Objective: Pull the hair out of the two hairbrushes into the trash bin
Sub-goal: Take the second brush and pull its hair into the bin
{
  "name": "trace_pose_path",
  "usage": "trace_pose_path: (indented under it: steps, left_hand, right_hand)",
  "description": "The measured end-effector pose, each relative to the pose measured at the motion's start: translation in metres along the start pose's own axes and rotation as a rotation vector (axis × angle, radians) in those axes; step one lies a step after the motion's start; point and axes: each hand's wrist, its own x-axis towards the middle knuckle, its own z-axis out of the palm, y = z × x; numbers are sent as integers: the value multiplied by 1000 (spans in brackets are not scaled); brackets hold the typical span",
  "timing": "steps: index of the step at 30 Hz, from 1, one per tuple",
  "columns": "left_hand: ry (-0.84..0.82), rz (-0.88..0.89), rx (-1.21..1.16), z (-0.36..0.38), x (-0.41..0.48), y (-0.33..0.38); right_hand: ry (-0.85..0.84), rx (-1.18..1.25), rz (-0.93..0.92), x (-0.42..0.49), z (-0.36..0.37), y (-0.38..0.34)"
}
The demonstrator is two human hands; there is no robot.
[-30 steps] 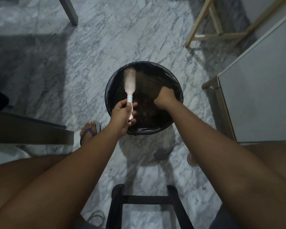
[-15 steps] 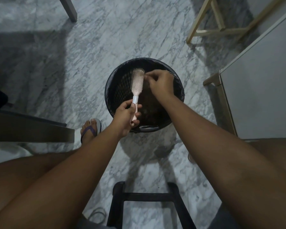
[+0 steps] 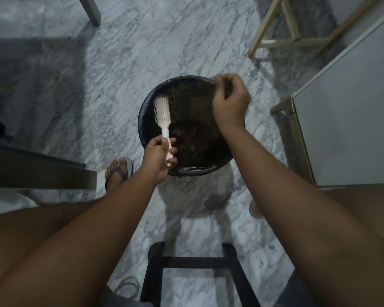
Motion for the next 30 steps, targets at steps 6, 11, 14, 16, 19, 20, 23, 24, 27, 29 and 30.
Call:
trace_pose_path:
  steps: [6,11,14,16,19,20,23,24,27,29,30]
  left_hand:
    - [-88,14,36,8,-7,4]
    - [-126,23,79,10,-8,2]
    - [-153,27,105,11,-10,1]
    - [-171,32,145,12,-11,-1]
    - [-196,60,228,13,-13,-3]
    - [-197,73,253,13,-13,-4]
    - [-183,113,327,11,-13,-6]
    - [-178,123,349,10,-13,-7]
    - [-172,127,379,8,-11,-10]
    - [-166,104,355,9,-12,-11]
    - [-160,87,327,10,-12,-11]
  right_hand:
    - [-980,-858,575,-12,-14,21]
    - [-674,-449,358,-7,-4,17]
    - [-511,-181,296,-5,4,10]
    - [-587,-117,293,-5,10,6]
    - [-578,-168,221,-4,18,11]
    - [-545,-185,219,-3,20,13]
    - [-541,-260,226,3,20,14]
    - [-555,-324,194,6,20,15]
    - [-573,-456,130,11,18,17]
    - [-557,-464,94,12,17,16]
    - [-540,-445,62,12,16,13]
